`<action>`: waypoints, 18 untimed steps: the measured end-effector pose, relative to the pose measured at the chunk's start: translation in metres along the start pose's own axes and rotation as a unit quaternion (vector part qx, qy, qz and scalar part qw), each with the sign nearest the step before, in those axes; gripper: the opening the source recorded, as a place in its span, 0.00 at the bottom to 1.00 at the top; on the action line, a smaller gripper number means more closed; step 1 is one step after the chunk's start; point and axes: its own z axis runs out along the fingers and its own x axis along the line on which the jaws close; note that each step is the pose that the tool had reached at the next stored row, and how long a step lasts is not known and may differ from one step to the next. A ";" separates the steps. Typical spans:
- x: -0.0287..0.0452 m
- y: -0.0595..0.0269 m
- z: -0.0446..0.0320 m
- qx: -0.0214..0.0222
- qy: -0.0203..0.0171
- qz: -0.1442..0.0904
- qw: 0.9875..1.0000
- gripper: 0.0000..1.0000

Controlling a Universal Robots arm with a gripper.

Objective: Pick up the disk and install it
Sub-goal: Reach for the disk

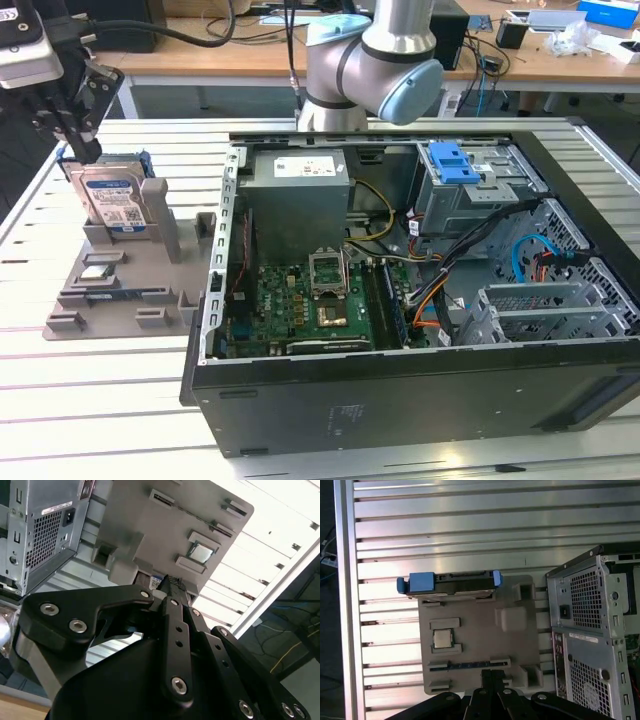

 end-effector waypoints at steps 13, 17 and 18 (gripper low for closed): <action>0.0389 0.0262 0.0102 0.004 0.000 0.000 1.000 0.11; 0.0454 0.0333 0.0148 0.004 0.000 0.000 1.000 0.11; 0.0481 0.0358 0.0162 0.005 0.000 0.000 1.000 0.11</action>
